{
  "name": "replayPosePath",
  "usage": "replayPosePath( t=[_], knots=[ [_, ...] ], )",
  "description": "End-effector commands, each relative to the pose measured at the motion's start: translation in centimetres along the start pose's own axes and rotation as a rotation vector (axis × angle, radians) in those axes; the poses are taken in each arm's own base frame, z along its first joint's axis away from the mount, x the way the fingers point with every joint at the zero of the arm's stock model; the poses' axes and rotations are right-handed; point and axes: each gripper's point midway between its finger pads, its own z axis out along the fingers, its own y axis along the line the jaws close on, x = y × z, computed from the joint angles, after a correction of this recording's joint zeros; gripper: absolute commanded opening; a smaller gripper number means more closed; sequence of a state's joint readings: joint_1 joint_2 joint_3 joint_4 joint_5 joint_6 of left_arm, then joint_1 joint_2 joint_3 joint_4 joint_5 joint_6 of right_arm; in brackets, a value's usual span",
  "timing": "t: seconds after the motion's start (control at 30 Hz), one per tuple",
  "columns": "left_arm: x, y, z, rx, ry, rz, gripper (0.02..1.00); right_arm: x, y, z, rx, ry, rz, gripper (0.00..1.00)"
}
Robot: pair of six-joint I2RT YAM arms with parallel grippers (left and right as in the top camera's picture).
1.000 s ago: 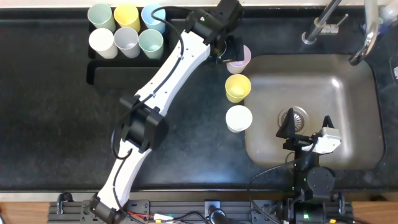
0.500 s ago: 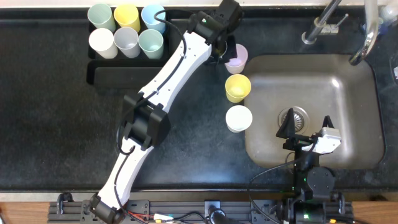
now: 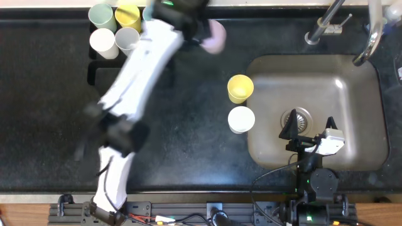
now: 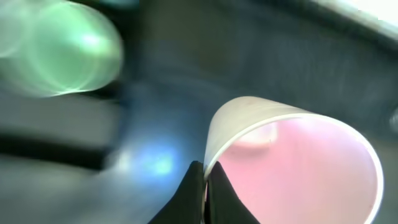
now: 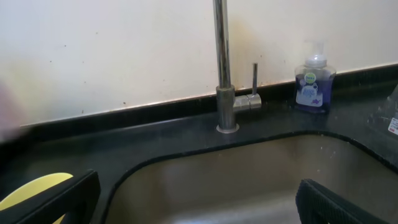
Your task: Store Cups
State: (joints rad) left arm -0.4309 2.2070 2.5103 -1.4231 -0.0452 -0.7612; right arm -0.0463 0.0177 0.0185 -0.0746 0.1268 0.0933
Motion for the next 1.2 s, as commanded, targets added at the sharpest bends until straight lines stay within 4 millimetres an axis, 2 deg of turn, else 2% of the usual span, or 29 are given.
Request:
replayPosePath(
  t=[0.03,0.13,0.17,0.23,0.3,0.4,0.5,0.67,0.93,1.03,1.2],
  knots=[
    [-2.7,9.2,-13.7,-0.081,-0.231,-0.217,0.038,0.4,-0.1,0.1,0.0,0.003,-0.004,0.996],
    [-1.4,16.5,-16.2,-0.209,-0.236,-0.349,0.036,0.4,-0.1,0.1,0.0,0.003,-0.004,0.998],
    [-0.6,19.3,-16.5,-0.248,-0.224,-0.411,0.036,0.4,-0.1,0.1,0.0,0.003,-0.004,0.998],
    [0.7,23.1,-16.2,-0.286,-0.19,-0.505,0.036,0.4,-0.1,0.1,0.0,0.003,-0.004,0.998],
    [1.8,25.9,-15.2,-0.297,-0.142,-0.575,0.036,0.4,-0.1,0.1,0.0,0.003,-0.004,0.998],
    [2.4,28.5,-13.1,-0.319,-0.084,-0.627,0.036,0.4,-0.1,0.1,0.0,0.003,-0.004,0.998],
    [2.3,29.9,-11.6,-0.348,-0.058,-0.66,0.036,0.4,-0.1,0.1,0.0,0.003,-0.004,0.998],
    [0.5,30.1,-9.3,-0.337,-0.057,-0.665,0.036,0.4,-0.1,0.1,0.0,0.003,-0.004,0.996],
    [-1.2,29.9,-2.8,-0.304,0.035,-0.687,0.036,0.4,-0.1,0.1,0.0,0.003,-0.004,0.998],
    [-1.4,30.1,-1.4,-0.307,0.052,-0.701,0.036,0.4,-0.1,0.1,0.0,0.003,-0.004,0.998],
    [-1.9,30.6,-0.2,-0.324,0.044,-0.71,0.036,0.4,-0.1,0.1,0.0,0.003,-0.004,0.998]
  ],
)
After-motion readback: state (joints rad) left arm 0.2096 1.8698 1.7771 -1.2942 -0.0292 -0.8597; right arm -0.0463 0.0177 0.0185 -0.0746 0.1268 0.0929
